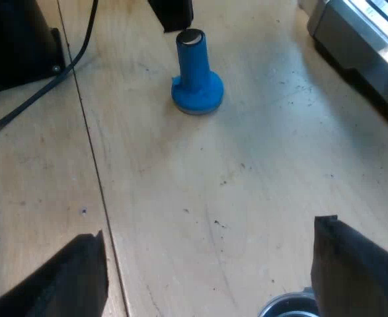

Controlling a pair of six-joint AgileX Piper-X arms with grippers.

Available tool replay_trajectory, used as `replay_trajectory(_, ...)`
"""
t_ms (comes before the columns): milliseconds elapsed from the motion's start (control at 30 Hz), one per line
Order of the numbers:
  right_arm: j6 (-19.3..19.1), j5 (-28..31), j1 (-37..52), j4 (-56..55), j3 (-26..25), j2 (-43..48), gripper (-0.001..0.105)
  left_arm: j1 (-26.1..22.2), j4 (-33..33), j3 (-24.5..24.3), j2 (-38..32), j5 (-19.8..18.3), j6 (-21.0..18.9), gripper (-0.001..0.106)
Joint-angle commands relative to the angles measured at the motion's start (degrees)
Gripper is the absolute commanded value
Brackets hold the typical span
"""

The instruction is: Grind coffee beans and then tamp

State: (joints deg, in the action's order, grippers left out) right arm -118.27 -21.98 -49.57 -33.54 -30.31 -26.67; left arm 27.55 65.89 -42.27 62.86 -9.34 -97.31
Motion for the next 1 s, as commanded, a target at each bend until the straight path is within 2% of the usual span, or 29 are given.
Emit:
replay_trajectory(33,-0.23,0.80,-0.13,0.34,-0.11,0.03,0.066,0.26,-0.55,0.64,1.79,0.12,-0.12,0.074)
replay_trajectory(400,-0.23,2.09,-0.13,0.34,-0.11,0.03,0.066,0.26,-7.18,2.53,6.54,0.11,-0.12,0.074)
replay_trajectory(667,-0.23,2.92,-0.13,0.34,-0.11,0.03,0.066,0.26,-6.88,2.90,12.57,0.11,0.33,0.074)
replay_trajectory(1000,-0.23,3.90,-0.13,0.34,-0.11,0.03,0.066,0.26,-8.04,4.58,15.11,0.59,1.23,0.072)
